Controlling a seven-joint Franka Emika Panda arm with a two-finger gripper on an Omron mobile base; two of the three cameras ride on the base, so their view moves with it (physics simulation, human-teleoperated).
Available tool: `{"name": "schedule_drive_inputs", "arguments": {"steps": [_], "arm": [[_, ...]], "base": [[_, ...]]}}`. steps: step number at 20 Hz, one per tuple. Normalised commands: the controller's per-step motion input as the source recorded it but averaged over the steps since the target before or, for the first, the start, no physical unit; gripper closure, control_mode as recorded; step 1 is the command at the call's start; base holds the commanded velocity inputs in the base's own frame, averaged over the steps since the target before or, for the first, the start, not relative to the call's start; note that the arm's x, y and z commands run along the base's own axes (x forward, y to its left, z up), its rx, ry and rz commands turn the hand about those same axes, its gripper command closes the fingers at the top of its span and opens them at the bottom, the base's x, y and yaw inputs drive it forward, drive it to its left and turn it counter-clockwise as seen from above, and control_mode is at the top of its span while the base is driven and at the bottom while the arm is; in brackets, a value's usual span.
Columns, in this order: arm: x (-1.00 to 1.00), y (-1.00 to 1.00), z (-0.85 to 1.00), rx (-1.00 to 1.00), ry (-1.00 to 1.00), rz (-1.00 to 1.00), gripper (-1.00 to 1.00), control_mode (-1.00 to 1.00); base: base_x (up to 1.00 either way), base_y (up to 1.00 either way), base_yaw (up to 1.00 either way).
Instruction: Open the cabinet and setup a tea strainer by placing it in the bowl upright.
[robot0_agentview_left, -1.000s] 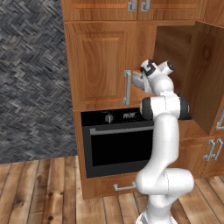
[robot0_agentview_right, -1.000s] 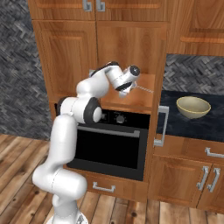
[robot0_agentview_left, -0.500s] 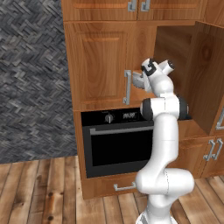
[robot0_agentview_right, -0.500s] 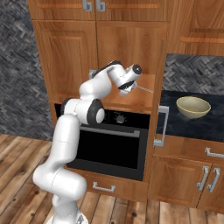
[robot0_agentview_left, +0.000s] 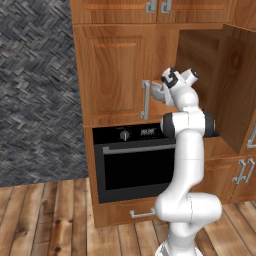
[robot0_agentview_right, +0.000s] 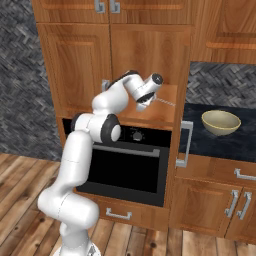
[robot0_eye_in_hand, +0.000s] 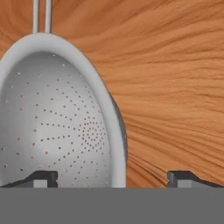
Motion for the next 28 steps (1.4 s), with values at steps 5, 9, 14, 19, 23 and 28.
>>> {"name": "schedule_drive_inputs", "arguments": {"steps": [5, 9, 14, 19, 23, 28], "arm": [[0.00, 0.04, -0.17, 0.00, 0.06, 0.00, -1.00, -1.00], [0.00, 0.00, 0.00, 0.00, 0.00, 0.00, -1.00, -1.00], [0.00, 0.00, 0.00, 0.00, 0.00, 0.00, -1.00, -1.00], [0.00, 0.00, 0.00, 0.00, 0.00, 0.00, 1.00, -1.00], [0.00, 0.00, 0.00, 0.00, 0.00, 0.00, 1.00, -1.00], [0.00, 0.00, 0.00, 0.00, 0.00, 0.00, 1.00, -1.00]], "base": [[0.00, 0.00, 0.00], [0.00, 0.00, 0.00], [0.00, 0.00, 0.00], [0.00, 0.00, 0.00], [0.00, 0.00, 0.00], [0.00, 0.00, 0.00]]}}
